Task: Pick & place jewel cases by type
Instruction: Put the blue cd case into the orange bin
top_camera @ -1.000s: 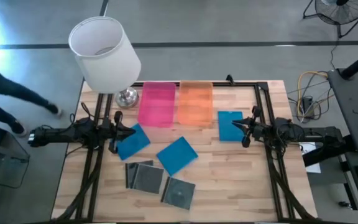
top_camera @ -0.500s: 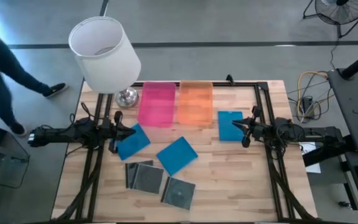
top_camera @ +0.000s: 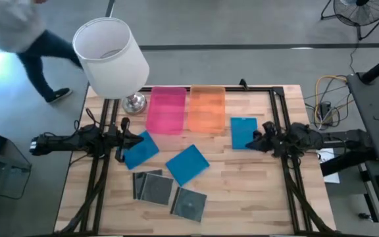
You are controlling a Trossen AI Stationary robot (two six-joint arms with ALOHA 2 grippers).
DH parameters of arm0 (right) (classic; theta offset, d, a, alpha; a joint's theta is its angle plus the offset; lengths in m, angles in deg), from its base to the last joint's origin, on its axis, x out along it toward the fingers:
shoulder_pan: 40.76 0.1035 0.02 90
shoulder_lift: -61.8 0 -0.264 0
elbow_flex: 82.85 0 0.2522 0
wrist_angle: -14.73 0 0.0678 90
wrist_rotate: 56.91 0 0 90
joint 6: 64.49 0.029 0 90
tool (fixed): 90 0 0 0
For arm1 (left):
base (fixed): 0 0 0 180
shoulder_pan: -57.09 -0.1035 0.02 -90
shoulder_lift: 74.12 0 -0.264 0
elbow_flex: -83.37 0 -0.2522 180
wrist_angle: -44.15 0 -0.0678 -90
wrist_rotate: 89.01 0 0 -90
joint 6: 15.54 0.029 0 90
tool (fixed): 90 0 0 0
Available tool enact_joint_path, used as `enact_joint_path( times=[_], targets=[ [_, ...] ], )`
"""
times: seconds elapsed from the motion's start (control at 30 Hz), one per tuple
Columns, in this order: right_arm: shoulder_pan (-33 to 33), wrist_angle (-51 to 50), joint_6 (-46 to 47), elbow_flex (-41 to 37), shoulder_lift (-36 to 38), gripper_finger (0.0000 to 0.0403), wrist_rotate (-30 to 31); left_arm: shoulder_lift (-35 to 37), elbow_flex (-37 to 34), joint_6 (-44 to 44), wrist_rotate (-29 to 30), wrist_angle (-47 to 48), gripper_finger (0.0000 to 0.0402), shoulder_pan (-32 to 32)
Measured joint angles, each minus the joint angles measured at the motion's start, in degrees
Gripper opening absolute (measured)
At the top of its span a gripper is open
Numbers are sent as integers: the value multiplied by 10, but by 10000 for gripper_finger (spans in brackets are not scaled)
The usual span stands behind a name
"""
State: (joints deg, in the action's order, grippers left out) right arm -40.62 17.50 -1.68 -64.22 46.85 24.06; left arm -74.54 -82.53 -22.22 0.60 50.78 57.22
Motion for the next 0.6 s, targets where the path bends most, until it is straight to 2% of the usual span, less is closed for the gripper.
enact_joint_path(
  times=[0.07,0.1,0.17,0.27,0.33,0.4,0.5,0.6],
  targets=[
    [2,48,50,25,-30,28,90,0,0,0,0,1,0,0],
    [4,83,29,36,-45,28,138,0,0,0,0,1,0,0],
    [4,139,-59,63,-86,28,195,0,0,0,0,1,0,0],
    [5,109,-107,117,-139,28,254,-1,0,0,0,2,0,0],
    [4,-10,-101,172,-185,28,260,-2,0,0,0,2,0,0],
    [1,-239,-46,237,-234,28,256,-2,0,0,0,3,0,0],
    [4,-586,88,328,-325,28,257,-2,0,0,0,3,0,0],
    [15,-757,208,388,-394,29,255,-2,0,0,0,5,0,0]
  ],
)
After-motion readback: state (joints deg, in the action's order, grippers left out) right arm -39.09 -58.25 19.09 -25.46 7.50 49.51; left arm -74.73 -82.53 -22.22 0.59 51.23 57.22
